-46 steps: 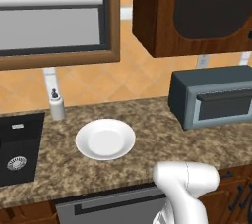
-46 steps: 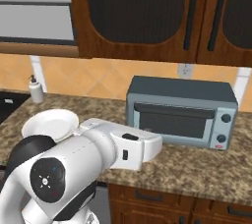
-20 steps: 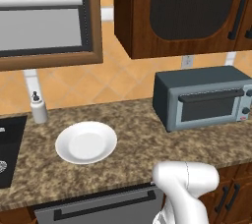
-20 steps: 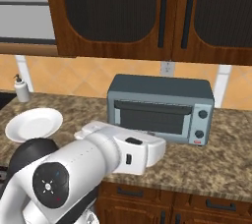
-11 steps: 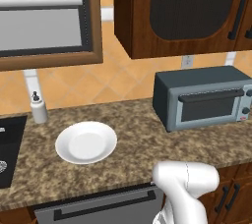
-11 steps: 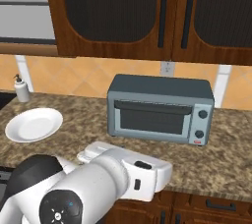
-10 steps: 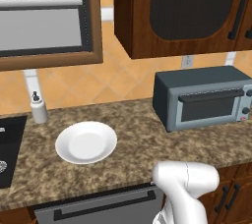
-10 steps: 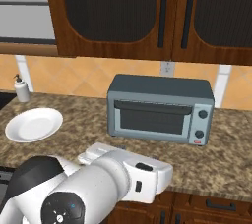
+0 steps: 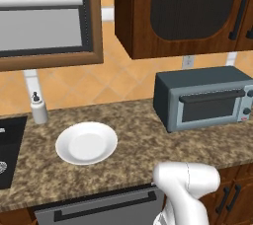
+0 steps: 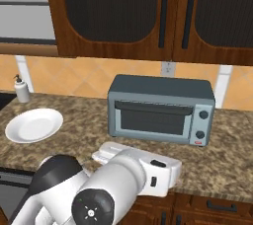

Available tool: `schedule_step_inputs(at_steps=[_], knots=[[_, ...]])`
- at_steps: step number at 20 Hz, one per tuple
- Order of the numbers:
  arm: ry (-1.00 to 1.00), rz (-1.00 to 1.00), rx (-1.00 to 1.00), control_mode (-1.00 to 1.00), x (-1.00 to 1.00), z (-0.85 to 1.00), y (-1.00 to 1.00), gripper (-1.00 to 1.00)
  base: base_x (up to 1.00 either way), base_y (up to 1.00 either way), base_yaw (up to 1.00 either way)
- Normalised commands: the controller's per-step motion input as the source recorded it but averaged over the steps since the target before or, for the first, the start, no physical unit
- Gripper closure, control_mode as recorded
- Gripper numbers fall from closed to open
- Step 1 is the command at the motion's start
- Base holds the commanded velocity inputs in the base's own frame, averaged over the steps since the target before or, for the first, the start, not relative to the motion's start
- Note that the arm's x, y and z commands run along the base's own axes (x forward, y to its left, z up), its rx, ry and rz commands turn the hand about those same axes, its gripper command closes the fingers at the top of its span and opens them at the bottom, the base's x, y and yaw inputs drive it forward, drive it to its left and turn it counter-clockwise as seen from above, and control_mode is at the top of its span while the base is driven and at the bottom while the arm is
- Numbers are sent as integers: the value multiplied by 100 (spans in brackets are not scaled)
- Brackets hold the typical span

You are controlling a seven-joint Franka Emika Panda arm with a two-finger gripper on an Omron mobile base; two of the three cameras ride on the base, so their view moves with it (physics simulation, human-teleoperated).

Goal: Pick up the kebab skewer and baguette bread, and place them inside the toaster oven. Close the toaster oven door and start by setting the timer.

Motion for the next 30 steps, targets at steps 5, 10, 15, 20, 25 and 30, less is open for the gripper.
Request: schedule_step_inputs(at_steps=[5, 10, 15, 20, 25, 30], knots=[[0, 21, 3, -100, 28, -11, -63, -100, 0, 0, 0], [0, 19, 2, -100, 23, -6, -58, -100, 0, 0, 0], [0, 1, 1, -100, 2, -3, -57, -100, 0, 0, 0], [-1, -1, 0, -100, 10, -14, -37, -100, 0, 0, 0], [-3, 0, 0, -100, 23, -21, -35, -100, 0, 0, 0], [-9, 0, 0, -100, 31, -24, -24, -100, 0, 0, 0]])
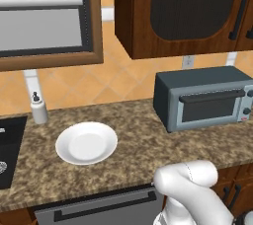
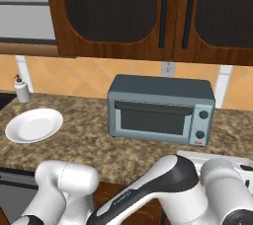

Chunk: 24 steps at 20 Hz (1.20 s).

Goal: Pick up the kebab skewer and baguette bread, and place them inside the toaster oven. Close the toaster oven door and start by setting the timer.

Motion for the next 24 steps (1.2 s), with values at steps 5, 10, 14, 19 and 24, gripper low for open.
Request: schedule_step_inputs(at_steps=[5, 10, 14, 19, 24], knots=[[-10, 0, 0, -100, 32, -39, -5, -100, 0, 0, 0], [-12, 0, 0, -100, 16, -49, 0, -100, 0, 0, 0], [-12, 0, 0, -100, 13, -48, 0, -100, 0, 0, 0], [-10, -1, 0, -100, 8, -42, -3, -100, 0, 0, 0], [-1, -5, 2, -100, 1, -22, -4, -100, 0, 0, 0]])
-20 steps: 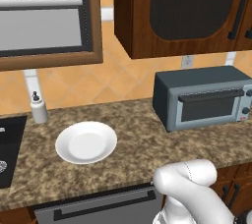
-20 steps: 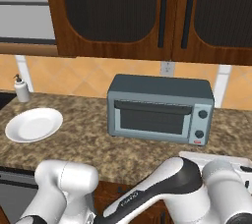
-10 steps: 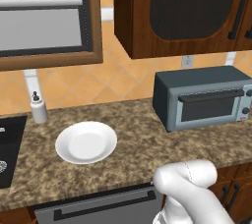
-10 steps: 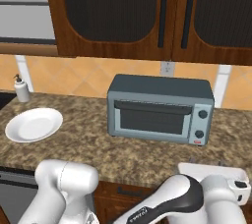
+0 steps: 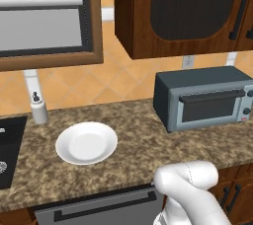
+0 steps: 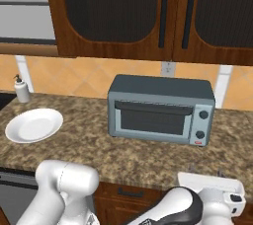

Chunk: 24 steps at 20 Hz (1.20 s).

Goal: Pick up the kebab skewer and baguette bread, and place them inside the toaster oven. Close the toaster oven door and start by setting the timer.

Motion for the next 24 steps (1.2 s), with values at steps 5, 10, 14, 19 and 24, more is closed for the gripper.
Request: schedule_step_inputs(at_steps=[5, 10, 14, 19, 24], knots=[[0, -6, 1, -100, 15, -23, -6, -100, 0, 0, 0], [0, -2, 0, -100, 35, -24, -1, -100, 0, 0, 0], [0, 0, 0, -100, 33, -19, -7, -100, 0, 0, 0], [0, 0, 0, -100, 25, -4, -15, -100, 0, 0, 0], [0, 0, 0, -100, 30, -2, -11, -100, 0, 0, 0]])
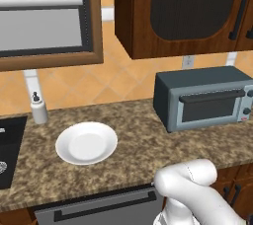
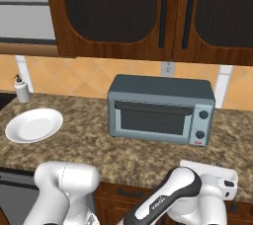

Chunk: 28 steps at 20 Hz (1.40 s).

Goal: Pick up the kebab skewer and baguette bread, and place them inside the toaster oven. Close the toaster oven door and start by setting the timer.

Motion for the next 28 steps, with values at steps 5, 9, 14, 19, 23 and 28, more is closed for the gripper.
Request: schedule_step_inputs(at_steps=[5, 9, 14, 19, 23, 28], knots=[[0, 0, 0, -100, 24, -15, 0, -100, 0, 0, 0], [0, 0, 0, -100, 15, -29, 0, -100, 0, 0, 0], [0, 0, 0, -100, 22, -18, 0, -100, 0, 0, 0], [0, 0, 0, -100, 36, -6, 0, -100, 0, 0, 0], [0, 0, 0, -100, 40, -3, 0, -100, 0, 0, 0], [0, 0, 0, -100, 45, -3, 0, -100, 0, 0, 0]])
